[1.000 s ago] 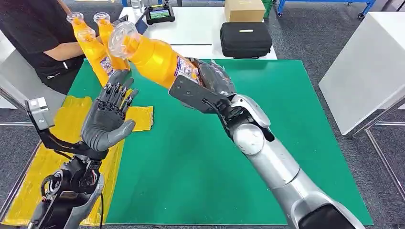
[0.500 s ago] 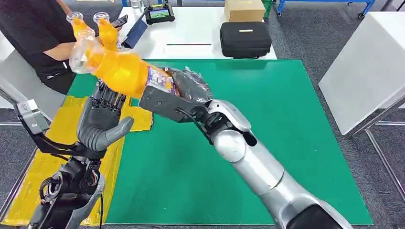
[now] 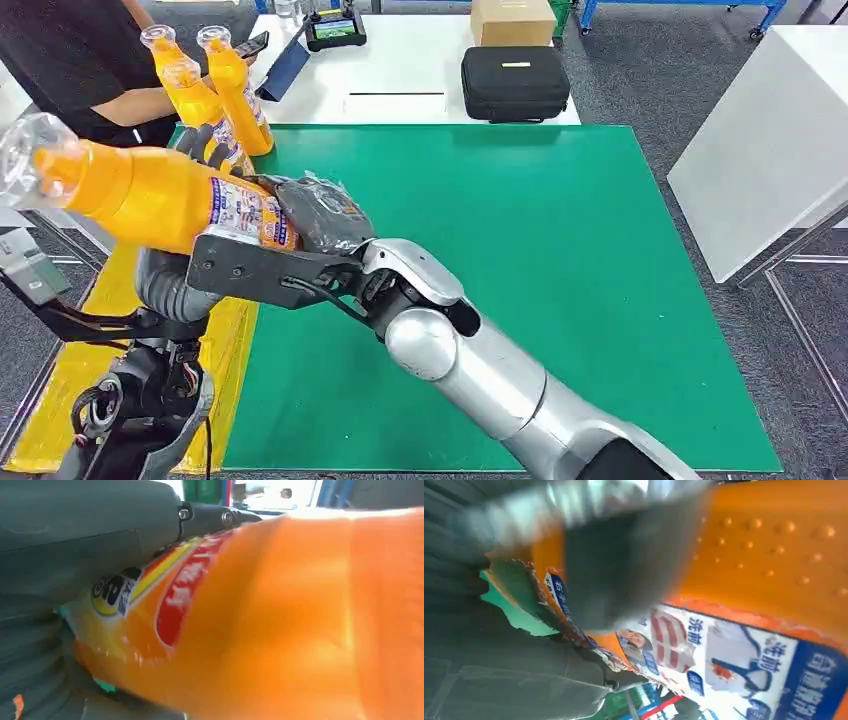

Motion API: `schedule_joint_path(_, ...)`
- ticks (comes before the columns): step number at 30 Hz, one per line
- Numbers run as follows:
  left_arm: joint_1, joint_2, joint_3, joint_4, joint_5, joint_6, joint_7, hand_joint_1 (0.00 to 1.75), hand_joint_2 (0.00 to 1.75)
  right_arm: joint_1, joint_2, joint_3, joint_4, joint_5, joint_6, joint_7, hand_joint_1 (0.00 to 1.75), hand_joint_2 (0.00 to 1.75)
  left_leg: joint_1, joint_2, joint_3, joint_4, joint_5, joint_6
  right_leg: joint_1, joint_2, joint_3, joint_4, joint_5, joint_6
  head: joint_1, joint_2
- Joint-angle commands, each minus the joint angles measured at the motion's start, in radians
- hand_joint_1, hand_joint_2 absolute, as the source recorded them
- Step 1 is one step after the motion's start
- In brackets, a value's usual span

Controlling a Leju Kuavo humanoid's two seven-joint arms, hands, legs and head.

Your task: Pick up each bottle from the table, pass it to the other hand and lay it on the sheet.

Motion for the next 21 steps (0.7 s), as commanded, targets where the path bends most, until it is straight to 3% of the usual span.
schedule_joint_path(1, -0.01, -0.019, -0.043, -0.027, -0.023, 0.009, 0.008, 0.0, 1.75, -0.028, 0.024, 0.135, -0.009, -0.012, 0.014, 0.006, 1.75, 1.75, 0.002, 0.001, 0.002, 0.0, -0.002, -0.003, 0.002, 0.0, 0.002, 0.0, -0.001, 0.0, 0.0, 0.0)
schedule_joint_path(12, -0.01, -0.015, -0.047, -0.028, -0.027, 0.027, 0.003, 0.0, 1.75, 0.019, 0.025, 0.195, 0.007, -0.032, 0.028, 0.01, 1.75, 1.75, 0.002, -0.001, 0.005, -0.001, -0.002, -0.005, 0.002, -0.003, 0.006, -0.002, -0.002, 0.0, 0.0, 0.0)
schedule_joint_path(17, -0.003, -0.006, -0.047, -0.026, -0.01, 0.041, -0.029, 0.02, 1.75, 0.071, -0.007, 0.283, 0.043, -0.039, 0.025, -0.001, 1.75, 1.75, 0.002, -0.001, 0.006, -0.003, -0.001, -0.004, 0.002, -0.002, 0.006, -0.004, -0.001, 0.0, 0.0, 0.0)
schedule_joint_path(18, 0.0, -0.007, -0.047, -0.025, -0.001, 0.047, -0.038, 1.59, 1.75, 0.075, -0.015, 0.292, 0.063, -0.049, 0.014, 0.0, 1.75, 1.75, 0.002, -0.001, 0.007, -0.004, -0.001, -0.004, 0.002, -0.003, 0.007, -0.004, -0.001, 0.0, 0.0, 0.0)
schedule_joint_path(19, 0.001, -0.005, -0.049, -0.023, 0.0, 0.053, -0.042, 1.75, 1.75, 0.073, -0.021, 0.299, 0.077, -0.059, 0.003, -0.002, 1.75, 1.75, 0.003, -0.001, 0.008, -0.004, -0.002, -0.005, 0.002, -0.003, 0.009, -0.005, -0.002, 0.0, 0.0, 0.0)
schedule_joint_path(21, 0.009, -0.003, -0.05, -0.019, 0.006, 0.06, -0.06, 1.75, 1.75, 0.07, -0.036, 0.291, 0.102, -0.074, -0.014, -0.002, 1.75, 1.75, 0.002, -0.002, 0.007, -0.003, -0.001, -0.004, 0.002, -0.004, 0.008, -0.005, -0.001, 0.0, 0.0, 0.0)
